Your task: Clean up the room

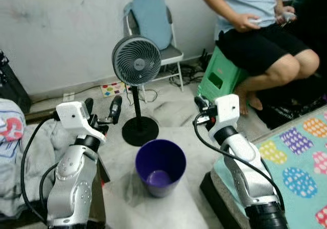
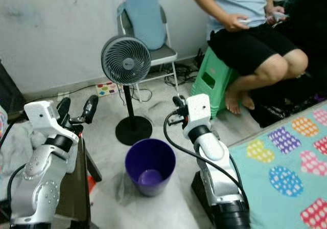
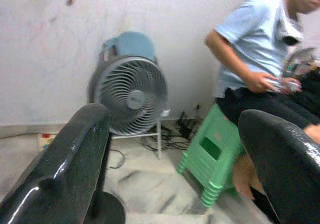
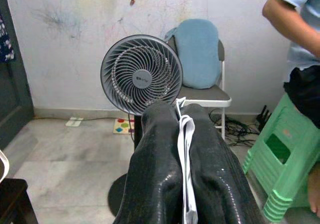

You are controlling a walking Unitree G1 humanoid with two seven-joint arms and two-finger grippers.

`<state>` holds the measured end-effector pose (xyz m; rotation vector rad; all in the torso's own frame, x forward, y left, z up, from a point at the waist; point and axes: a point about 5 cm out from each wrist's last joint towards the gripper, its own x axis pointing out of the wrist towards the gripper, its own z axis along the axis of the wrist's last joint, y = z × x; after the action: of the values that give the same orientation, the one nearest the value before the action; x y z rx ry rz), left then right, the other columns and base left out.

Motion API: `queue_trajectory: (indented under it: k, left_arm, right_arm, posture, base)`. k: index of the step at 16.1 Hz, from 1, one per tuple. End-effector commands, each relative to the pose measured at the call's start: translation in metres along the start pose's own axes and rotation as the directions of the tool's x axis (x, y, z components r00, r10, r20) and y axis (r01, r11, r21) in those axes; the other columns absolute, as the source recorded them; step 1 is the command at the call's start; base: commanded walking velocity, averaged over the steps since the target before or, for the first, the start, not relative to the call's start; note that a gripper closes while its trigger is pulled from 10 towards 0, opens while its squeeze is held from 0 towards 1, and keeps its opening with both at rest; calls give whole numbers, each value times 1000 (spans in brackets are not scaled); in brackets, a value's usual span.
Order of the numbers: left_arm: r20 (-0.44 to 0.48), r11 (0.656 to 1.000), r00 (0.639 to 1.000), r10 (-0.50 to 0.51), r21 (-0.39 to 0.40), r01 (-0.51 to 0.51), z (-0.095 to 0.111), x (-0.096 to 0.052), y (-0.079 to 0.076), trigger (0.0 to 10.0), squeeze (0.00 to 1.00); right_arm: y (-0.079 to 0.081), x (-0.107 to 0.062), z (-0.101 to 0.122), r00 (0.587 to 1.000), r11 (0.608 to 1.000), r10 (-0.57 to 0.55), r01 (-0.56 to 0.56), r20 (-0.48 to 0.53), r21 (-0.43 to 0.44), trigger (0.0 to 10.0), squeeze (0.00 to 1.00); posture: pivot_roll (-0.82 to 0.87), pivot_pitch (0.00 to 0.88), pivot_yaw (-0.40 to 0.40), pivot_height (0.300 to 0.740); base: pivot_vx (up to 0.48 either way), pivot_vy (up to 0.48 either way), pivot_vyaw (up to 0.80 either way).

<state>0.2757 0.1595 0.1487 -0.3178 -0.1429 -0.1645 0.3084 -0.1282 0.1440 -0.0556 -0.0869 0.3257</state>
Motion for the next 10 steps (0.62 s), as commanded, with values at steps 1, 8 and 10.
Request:
queue_trajectory:
  k: [1,8,10]
  left_arm:
    - [6,1000,1000,-30,5,30,2,-1,-3,10000,0]
    - [12,998,998,-56,0,56,2,-2,-5,10000,0]
    - [11,998,998,-59,0,59,1,-2,-5,10000,0]
  right_arm:
    - [-1,1,4,1000,1000,2,-2,18,-6,10000,0]
    - [-1,1,4,1000,1000,4,-4,17,-11,10000,0]
    - [0,1,4,1000,1000,3,-3,17,-11,10000,0]
  posture:
    - [-71,0,4,740]
    - [-72,0,3,740]
    - [-72,0,4,740]
  base:
    - [0,0,0]
    - [217,0,0]
    - [339,0,0]
